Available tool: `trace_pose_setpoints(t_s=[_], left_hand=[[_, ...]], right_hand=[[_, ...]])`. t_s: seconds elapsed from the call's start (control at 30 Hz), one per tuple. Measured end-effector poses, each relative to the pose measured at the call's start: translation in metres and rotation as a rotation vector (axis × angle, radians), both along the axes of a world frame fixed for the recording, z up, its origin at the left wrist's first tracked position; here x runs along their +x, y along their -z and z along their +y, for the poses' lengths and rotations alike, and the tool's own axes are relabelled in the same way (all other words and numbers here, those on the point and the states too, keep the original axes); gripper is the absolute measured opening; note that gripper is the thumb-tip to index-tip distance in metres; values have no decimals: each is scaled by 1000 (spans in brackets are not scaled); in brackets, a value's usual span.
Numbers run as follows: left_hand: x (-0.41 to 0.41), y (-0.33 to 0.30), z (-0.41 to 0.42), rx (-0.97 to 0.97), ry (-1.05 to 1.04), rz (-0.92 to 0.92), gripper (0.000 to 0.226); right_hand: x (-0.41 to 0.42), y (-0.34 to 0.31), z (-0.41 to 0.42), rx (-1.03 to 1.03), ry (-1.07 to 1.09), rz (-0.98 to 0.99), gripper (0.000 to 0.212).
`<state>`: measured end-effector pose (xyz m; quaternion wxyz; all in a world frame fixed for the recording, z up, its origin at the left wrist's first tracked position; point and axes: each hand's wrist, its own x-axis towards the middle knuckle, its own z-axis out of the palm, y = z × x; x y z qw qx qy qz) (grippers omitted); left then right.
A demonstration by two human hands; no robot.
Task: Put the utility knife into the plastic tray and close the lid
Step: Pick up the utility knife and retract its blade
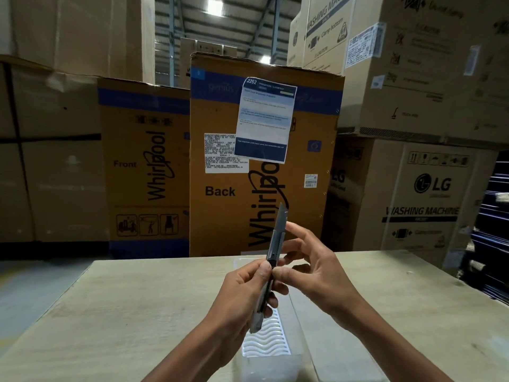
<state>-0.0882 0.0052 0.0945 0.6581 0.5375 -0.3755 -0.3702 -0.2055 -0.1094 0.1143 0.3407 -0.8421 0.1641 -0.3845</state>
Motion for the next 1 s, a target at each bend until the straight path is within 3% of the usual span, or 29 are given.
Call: trace_pose_setpoints(t_s=[0.73, 1.0], left_hand=[[-3, 2, -5, -2, -5, 49, 42], [-3, 2, -2, -32, 25, 61, 44]], right_hand=[[1, -28, -2, 19, -53, -61, 55], [0, -42, -2, 13, -69, -70, 57]])
